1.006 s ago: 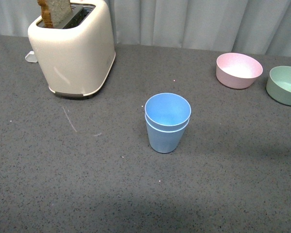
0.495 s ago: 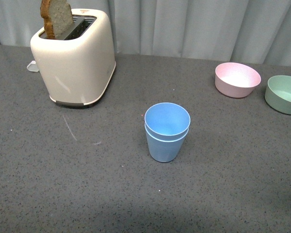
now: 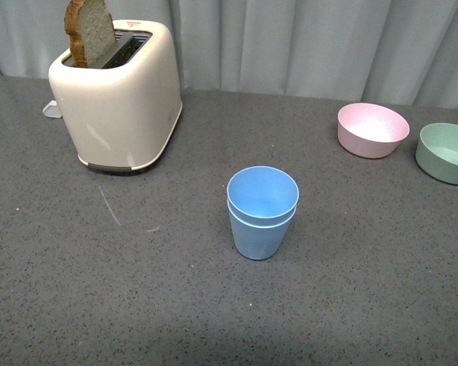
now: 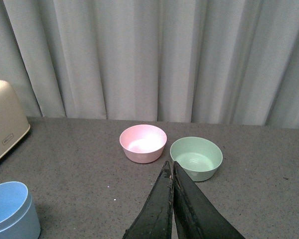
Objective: Stack blue cups with both arms
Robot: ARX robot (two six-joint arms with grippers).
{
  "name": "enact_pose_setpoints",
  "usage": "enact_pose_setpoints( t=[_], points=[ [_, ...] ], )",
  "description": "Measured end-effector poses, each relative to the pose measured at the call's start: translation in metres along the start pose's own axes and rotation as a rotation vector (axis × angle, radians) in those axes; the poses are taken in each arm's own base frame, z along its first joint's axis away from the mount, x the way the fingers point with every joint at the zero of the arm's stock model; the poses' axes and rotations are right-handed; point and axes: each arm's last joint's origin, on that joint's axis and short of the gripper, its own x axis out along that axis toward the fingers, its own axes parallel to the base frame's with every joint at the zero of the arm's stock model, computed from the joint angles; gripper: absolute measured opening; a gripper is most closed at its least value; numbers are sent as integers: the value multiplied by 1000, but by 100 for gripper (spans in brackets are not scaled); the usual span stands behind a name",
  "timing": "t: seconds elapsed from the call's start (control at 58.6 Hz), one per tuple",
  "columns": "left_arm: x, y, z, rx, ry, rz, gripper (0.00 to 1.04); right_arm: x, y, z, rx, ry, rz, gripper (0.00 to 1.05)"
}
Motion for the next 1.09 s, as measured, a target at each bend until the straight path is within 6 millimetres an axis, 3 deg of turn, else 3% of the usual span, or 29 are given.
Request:
enact_pose_setpoints(
  t=[1.092],
  points=[
    [0,0,0,0,0,0,98,-35,0,0,0,-10,3,1]
  ],
)
